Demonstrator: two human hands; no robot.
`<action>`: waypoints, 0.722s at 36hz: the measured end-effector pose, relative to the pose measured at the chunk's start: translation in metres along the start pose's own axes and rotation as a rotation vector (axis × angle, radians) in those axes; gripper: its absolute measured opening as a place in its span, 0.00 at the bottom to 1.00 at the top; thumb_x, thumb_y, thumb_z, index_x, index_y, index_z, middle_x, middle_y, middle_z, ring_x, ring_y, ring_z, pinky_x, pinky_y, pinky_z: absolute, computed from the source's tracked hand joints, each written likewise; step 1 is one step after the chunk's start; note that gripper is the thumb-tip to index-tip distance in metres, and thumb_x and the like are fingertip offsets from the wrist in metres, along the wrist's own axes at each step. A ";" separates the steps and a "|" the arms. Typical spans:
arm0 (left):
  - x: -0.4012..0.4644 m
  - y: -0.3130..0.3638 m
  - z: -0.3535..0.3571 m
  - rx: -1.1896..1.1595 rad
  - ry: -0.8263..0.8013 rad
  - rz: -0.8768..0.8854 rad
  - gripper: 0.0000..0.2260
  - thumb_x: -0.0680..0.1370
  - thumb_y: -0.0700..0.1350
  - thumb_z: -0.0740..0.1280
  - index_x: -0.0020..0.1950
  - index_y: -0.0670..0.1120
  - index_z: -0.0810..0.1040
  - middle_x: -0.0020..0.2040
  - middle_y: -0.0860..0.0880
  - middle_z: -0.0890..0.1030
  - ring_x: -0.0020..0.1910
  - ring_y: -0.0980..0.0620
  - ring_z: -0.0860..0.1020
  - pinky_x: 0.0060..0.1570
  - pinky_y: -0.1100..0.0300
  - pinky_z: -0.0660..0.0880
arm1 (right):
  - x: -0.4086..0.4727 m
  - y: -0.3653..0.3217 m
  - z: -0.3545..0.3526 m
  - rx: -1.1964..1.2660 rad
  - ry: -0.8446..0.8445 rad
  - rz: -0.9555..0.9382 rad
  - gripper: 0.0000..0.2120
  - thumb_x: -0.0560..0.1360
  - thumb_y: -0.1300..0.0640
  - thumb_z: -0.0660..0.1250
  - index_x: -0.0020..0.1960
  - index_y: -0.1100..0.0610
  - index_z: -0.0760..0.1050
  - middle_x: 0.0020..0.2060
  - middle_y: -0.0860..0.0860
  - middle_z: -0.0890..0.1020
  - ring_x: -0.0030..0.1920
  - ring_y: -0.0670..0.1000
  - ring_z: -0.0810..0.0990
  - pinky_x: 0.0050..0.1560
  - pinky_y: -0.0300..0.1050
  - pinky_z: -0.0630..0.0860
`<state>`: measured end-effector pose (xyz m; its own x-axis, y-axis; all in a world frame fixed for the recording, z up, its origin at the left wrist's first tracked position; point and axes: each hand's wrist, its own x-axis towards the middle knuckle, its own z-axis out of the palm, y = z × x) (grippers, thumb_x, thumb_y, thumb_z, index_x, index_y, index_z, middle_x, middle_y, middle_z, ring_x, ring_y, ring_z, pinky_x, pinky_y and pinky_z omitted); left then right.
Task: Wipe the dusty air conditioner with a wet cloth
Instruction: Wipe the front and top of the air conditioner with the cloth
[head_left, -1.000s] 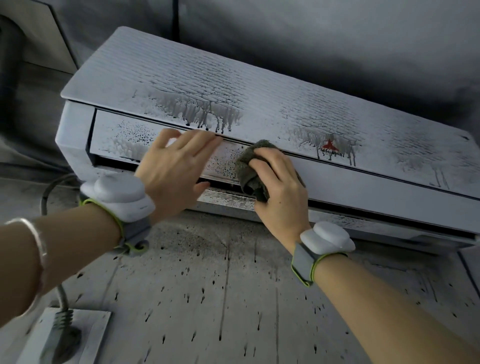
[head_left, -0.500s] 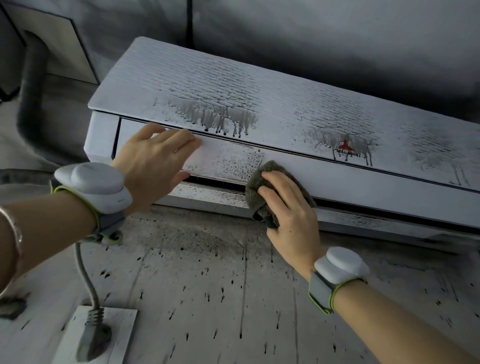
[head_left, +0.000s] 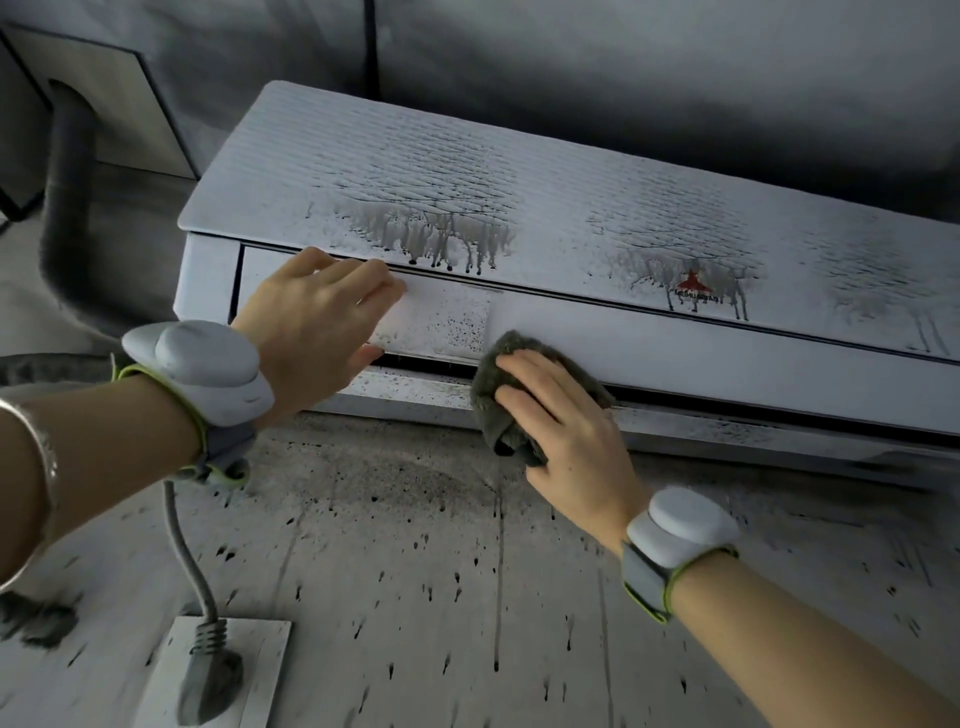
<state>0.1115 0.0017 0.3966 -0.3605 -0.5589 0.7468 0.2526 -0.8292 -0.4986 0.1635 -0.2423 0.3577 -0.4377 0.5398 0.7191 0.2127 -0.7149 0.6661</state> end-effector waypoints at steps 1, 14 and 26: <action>0.000 0.000 0.000 0.007 -0.005 0.005 0.26 0.59 0.45 0.80 0.53 0.38 0.80 0.46 0.43 0.81 0.40 0.43 0.81 0.43 0.51 0.75 | -0.001 0.003 -0.001 -0.013 -0.004 -0.012 0.19 0.63 0.68 0.66 0.53 0.63 0.78 0.60 0.59 0.78 0.65 0.55 0.69 0.63 0.55 0.73; 0.000 -0.001 0.001 0.020 0.003 0.026 0.26 0.60 0.45 0.80 0.53 0.37 0.79 0.46 0.43 0.81 0.39 0.43 0.81 0.41 0.51 0.76 | 0.024 -0.010 0.011 0.028 0.059 0.037 0.23 0.59 0.69 0.71 0.54 0.62 0.77 0.60 0.59 0.77 0.65 0.56 0.68 0.61 0.57 0.74; -0.003 0.003 0.002 0.009 0.010 -0.001 0.25 0.59 0.45 0.80 0.52 0.37 0.80 0.46 0.43 0.81 0.38 0.43 0.81 0.39 0.53 0.76 | 0.045 -0.012 0.008 0.023 0.175 0.203 0.20 0.65 0.60 0.55 0.53 0.60 0.77 0.59 0.55 0.78 0.64 0.56 0.72 0.59 0.49 0.74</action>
<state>0.1151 0.0007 0.3939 -0.3700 -0.5580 0.7427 0.2599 -0.8298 -0.4939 0.1485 -0.2057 0.3841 -0.5280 0.2997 0.7946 0.3309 -0.7890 0.5176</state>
